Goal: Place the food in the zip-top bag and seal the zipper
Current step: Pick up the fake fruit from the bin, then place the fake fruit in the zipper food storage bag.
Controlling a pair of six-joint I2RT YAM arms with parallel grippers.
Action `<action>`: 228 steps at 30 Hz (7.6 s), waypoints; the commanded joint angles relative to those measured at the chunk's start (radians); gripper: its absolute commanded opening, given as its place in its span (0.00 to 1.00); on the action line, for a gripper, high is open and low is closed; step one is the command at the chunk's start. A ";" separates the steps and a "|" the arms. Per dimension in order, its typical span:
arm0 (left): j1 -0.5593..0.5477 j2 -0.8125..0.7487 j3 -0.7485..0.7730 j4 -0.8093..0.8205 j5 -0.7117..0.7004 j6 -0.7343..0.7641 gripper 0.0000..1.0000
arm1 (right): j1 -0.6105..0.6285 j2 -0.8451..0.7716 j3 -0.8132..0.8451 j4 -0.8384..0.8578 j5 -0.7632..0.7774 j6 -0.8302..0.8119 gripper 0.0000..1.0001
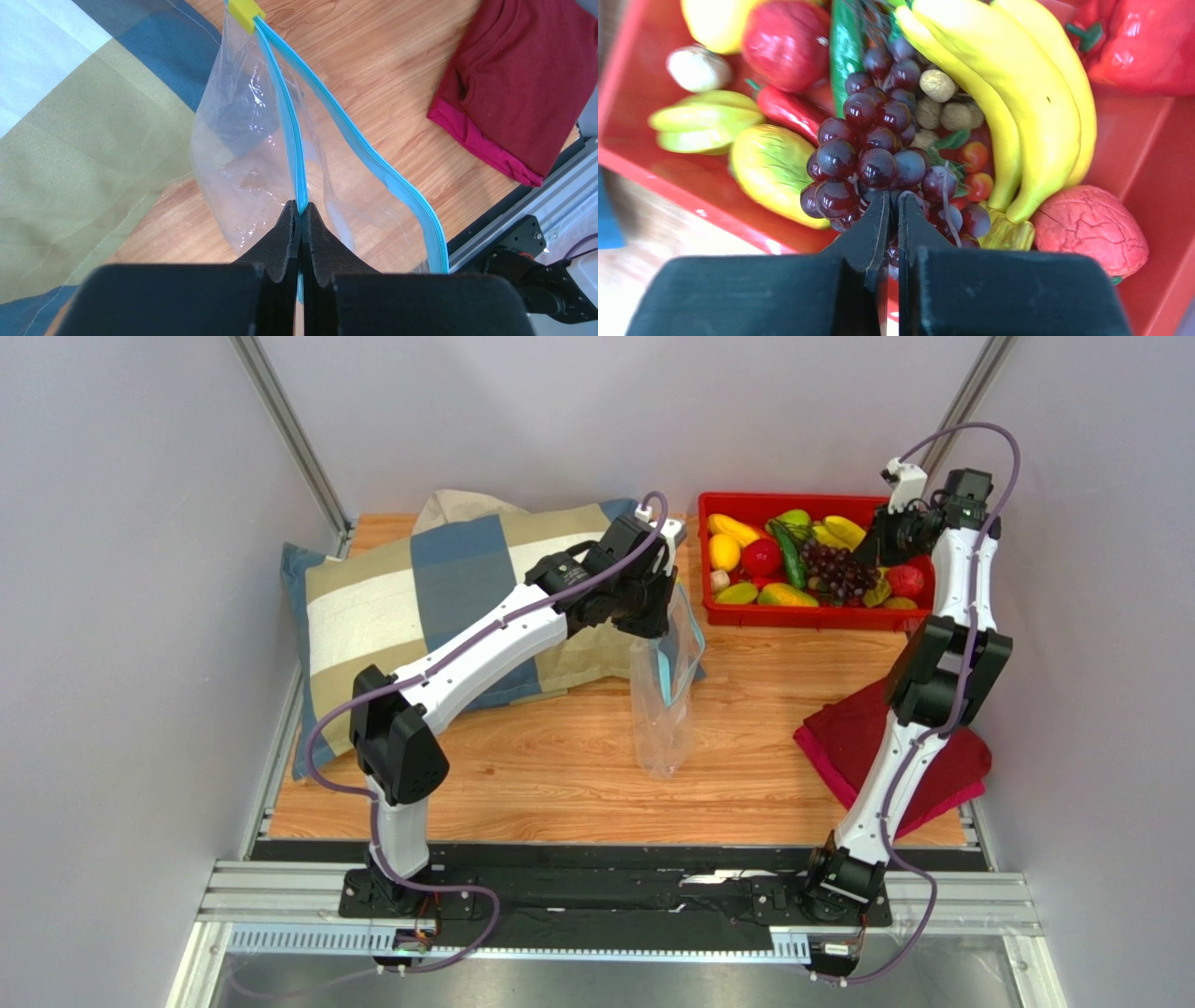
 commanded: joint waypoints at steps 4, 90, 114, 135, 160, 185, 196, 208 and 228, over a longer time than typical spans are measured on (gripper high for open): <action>0.003 -0.001 -0.001 0.037 0.008 -0.002 0.00 | -0.007 -0.208 -0.035 0.099 -0.150 0.150 0.00; -0.077 0.056 0.254 -0.160 -0.071 -0.028 0.00 | 0.439 -1.139 -0.736 0.211 -0.327 0.556 0.00; -0.054 -0.003 0.143 -0.051 0.205 -0.097 0.00 | 0.754 -1.271 -0.911 0.119 0.067 -0.041 0.00; -0.023 -0.064 0.004 0.057 0.275 -0.108 0.00 | 0.903 -1.329 -1.022 0.176 0.253 -0.068 0.29; 0.065 -0.041 -0.143 0.136 0.298 -0.097 0.00 | 0.398 -0.687 -1.141 -0.174 -0.114 0.238 0.86; 0.160 -0.198 -0.295 0.248 0.550 -0.421 0.00 | 0.282 -0.783 -1.069 -0.308 -0.517 0.148 0.00; 0.212 -0.213 -0.558 0.649 0.668 -0.749 0.00 | 0.282 -1.165 -0.867 -0.166 -0.580 0.324 0.00; 0.218 -0.133 -0.591 0.762 0.716 -0.816 0.00 | 0.364 -1.219 -0.865 0.468 -0.588 0.862 0.00; 0.250 -0.044 -0.672 1.156 0.841 -0.985 0.00 | 0.556 -1.127 -1.086 0.656 -0.416 0.810 0.00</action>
